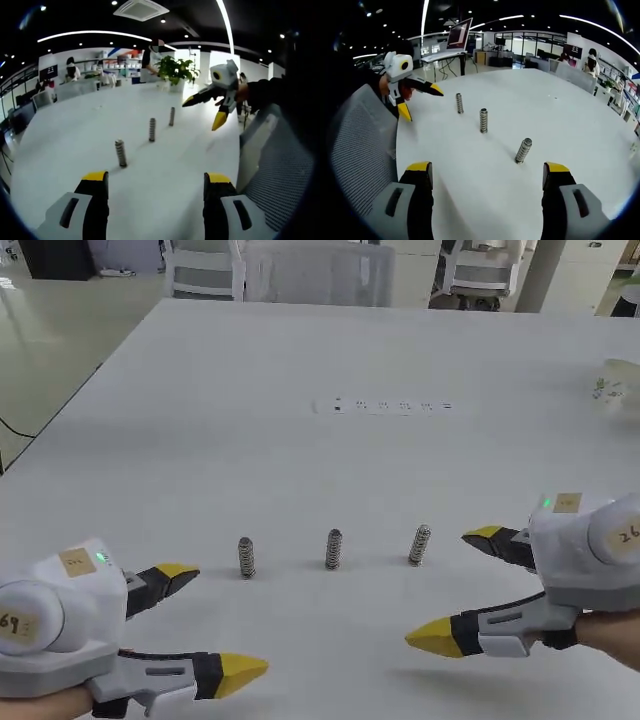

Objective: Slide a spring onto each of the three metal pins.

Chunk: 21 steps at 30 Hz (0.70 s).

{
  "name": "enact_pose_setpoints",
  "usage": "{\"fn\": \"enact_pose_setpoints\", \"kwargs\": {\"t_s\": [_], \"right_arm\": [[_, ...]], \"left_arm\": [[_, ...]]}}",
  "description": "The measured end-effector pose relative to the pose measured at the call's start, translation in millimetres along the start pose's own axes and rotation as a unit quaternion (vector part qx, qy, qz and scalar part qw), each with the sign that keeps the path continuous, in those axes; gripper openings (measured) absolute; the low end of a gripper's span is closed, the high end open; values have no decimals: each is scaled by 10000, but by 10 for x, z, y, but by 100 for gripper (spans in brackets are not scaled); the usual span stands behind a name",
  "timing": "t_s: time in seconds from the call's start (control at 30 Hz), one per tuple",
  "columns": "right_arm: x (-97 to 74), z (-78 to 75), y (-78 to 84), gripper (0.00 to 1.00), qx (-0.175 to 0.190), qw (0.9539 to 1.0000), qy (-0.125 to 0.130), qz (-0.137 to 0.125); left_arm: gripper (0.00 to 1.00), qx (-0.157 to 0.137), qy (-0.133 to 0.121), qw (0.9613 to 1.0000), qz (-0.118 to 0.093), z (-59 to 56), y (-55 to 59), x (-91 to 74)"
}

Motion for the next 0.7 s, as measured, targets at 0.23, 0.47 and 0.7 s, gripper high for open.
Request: {"fn": "enact_pose_setpoints", "kwargs": {"t_s": [0.23, 0.47, 0.7], "right_arm": [[25, 23, -3, 92, 13, 10000, -19, -29], [36, 27, 13, 92, 51, 10000, -26, -30], [40, 25, 14, 92, 63, 10000, -29, -48]], "left_arm": [[74, -61, -73, 9999, -53, 7, -7, -5], [73, -87, -95, 9999, -42, 3, -2, 1], [73, -82, -91, 9999, -25, -6, -2, 14]]}}
Point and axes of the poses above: the centre of the closed fingertips' face, and the gripper's own axes: x roughly forward along the fingers, z roughly to its left, y roughly out of its underside, the point moved 5 cm from there along -x, roughly backward along the fingers, and after that the axes turned 5 degrees about -x, right-handed, at the moved point
